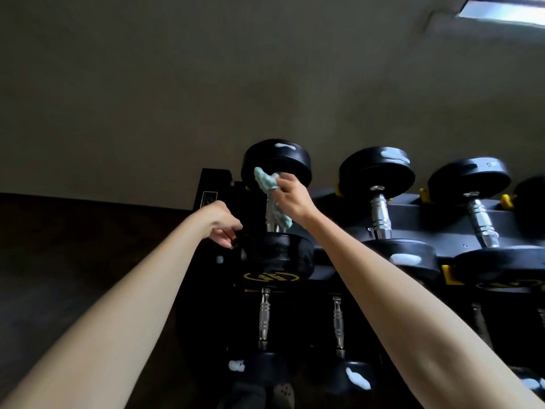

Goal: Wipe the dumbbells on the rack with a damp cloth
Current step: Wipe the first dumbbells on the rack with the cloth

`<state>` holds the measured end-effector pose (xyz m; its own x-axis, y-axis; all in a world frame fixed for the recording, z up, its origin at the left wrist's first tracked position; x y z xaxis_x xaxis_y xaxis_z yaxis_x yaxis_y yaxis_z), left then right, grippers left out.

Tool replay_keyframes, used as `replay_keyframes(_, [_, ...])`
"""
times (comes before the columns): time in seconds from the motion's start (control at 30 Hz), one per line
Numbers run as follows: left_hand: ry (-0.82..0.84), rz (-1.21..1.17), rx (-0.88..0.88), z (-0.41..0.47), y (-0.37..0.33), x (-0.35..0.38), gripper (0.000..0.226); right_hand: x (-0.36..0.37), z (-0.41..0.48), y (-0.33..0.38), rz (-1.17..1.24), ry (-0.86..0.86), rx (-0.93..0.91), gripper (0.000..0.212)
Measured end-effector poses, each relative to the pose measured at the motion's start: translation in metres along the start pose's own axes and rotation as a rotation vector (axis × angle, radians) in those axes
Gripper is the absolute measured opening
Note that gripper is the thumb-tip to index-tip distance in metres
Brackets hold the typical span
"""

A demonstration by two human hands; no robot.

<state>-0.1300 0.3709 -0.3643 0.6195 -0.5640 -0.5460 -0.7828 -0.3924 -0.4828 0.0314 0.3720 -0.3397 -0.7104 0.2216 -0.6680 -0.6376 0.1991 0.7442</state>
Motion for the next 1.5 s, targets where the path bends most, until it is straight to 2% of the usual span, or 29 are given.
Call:
replay_keyframes(0.07, [0.036,-0.013,-0.007,0.009,0.000,0.001,0.030,0.020,0.008,0.000,-0.077,0.104,-0.065,0.026])
replay_keyframes(0.2, [0.075,-0.017,0.005,0.022,0.001,0.005,0.033,0.029,0.015,-0.006,-0.045,0.200,-0.002,0.024])
replay_keyframes(0.4, [0.097,-0.053,-0.002,0.026,0.002,0.002,0.036,0.029,-0.009,-0.011,0.151,0.289,0.212,0.016])
replay_keyframes(0.57, [0.072,-0.053,0.022,0.023,0.002,-0.004,0.036,0.018,-0.037,-0.019,0.297,0.370,0.408,0.020])
replay_keyframes(0.73, [0.034,-0.027,0.041,0.008,-0.004,-0.007,0.038,0.010,-0.055,-0.043,0.521,0.363,0.754,0.018])
replay_keyframes(0.83, [0.032,-0.032,0.029,0.005,-0.005,-0.009,0.039,0.003,-0.056,-0.049,0.611,0.332,0.823,0.016])
replay_keyframes(0.9, [0.040,-0.021,0.020,0.002,-0.007,-0.010,0.039,-0.007,-0.053,-0.052,0.704,0.247,0.859,0.021])
replay_keyframes(1.03, [0.056,0.028,0.012,-0.005,-0.017,-0.009,0.037,-0.023,-0.043,-0.033,1.076,0.202,0.844,0.041])
replay_keyframes(1.1, [0.066,-0.025,0.044,-0.008,-0.031,-0.004,0.030,-0.028,-0.039,-0.015,1.267,0.209,0.816,0.039])
replay_keyframes(1.2, [0.091,-0.343,0.129,-0.013,-0.054,0.000,0.023,-0.028,-0.040,-0.009,1.433,0.164,0.855,0.039])
replay_keyframes(1.27, [0.282,-0.576,0.110,-0.022,-0.061,0.007,0.034,-0.027,-0.042,-0.016,1.529,0.133,0.872,0.046])
replay_keyframes(1.33, [0.466,-0.605,0.098,-0.028,-0.062,0.015,0.050,-0.029,-0.043,-0.023,1.595,0.100,0.851,0.051])
replay_keyframes(1.37, [0.501,-0.588,0.100,-0.029,-0.062,0.017,0.053,-0.031,-0.043,-0.026,1.604,0.092,0.830,0.049])
replay_keyframes(1.4, [0.495,-0.578,0.100,-0.029,-0.062,0.017,0.048,-0.033,-0.044,-0.026,1.597,0.096,0.802,0.046])
replay_keyframes(1.5, [0.328,-0.621,0.138,-0.021,-0.062,0.009,0.014,-0.037,-0.045,-0.030,1.482,0.086,0.747,0.040])
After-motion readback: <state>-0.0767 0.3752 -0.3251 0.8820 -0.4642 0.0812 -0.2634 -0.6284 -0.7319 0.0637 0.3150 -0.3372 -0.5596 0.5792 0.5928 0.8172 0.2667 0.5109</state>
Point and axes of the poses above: each hand's wrist, its own z-axis towards the middle knuckle, its own x-axis out of the palm, y = z × x, the point moved 7 cm from there along z, towards the middle knuckle, and after that the axes turned 11 degrees about -y, right-handed, at the moved point
